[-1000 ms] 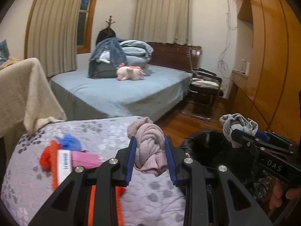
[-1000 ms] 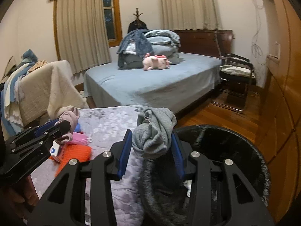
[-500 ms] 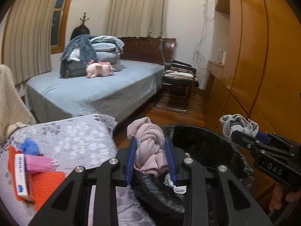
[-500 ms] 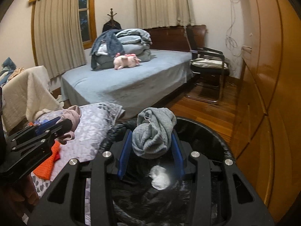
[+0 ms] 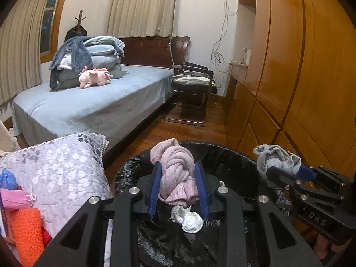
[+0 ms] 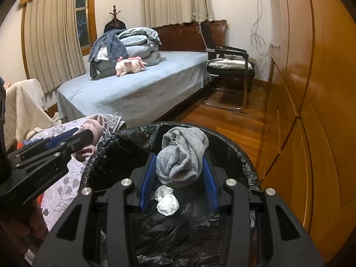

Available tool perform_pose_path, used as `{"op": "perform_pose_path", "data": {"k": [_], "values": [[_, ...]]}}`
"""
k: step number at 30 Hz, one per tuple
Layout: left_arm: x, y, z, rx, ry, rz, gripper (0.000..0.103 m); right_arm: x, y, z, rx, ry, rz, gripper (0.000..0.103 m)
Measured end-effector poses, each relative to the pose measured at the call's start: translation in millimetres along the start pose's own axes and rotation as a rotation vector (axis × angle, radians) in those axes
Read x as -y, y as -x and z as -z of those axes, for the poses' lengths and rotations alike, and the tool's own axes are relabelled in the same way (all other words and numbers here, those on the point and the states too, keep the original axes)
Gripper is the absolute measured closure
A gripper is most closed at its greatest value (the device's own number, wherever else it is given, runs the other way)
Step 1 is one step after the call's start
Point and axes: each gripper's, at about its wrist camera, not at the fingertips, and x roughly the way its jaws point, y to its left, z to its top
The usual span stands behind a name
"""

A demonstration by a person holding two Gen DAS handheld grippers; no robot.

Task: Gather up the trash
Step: 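Carry the pink cloth and grey sock over the bin and open both tools, then bring both open tools back over the orange mesh foam on the quilt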

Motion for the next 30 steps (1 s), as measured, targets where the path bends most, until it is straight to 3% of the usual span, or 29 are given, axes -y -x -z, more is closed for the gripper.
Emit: {"op": "perform_pose_path", "data": {"k": [4,6,7,8,13,20,30], "values": [[1.7,-6.2,0.2,-0.013,-0.002,0.02,0.071,1.8,-5.4,0.3,-0.024,0.005,0.003,0.059],[-0.7,-5.7,0.5,-0.015,0.005,0.035,0.052,1.8,-7.9,-0.7,-0.026,0.019,0.035,0.046],[-2.5,-3.5,0.4,-0.009,0.011,0.041,0.033,2.5,-7.5,-0.4,-0.018,0.018,0.046,0.035],[-5.4,1.4,0.9,0.009,0.017,0.037,0.026,2.8,-6.9,0.1,-0.013,0.015,0.048,0.031],[-22.7,18.9,5.0,0.028,0.023,-0.016,0.016,-0.4,-6.5,0.6,0.006,0.003,0.06,0.012],[-56.7,52.9,8.0,0.071,0.063,-0.126,0.006,-26.3,-9.9,-1.3,0.0,0.035,0.021,0.007],[-106.5,104.5,13.9,0.107,0.099,-0.287,0.006,-83.8,-8.7,-14.1,0.02,0.078,-0.097,0.005]]}}
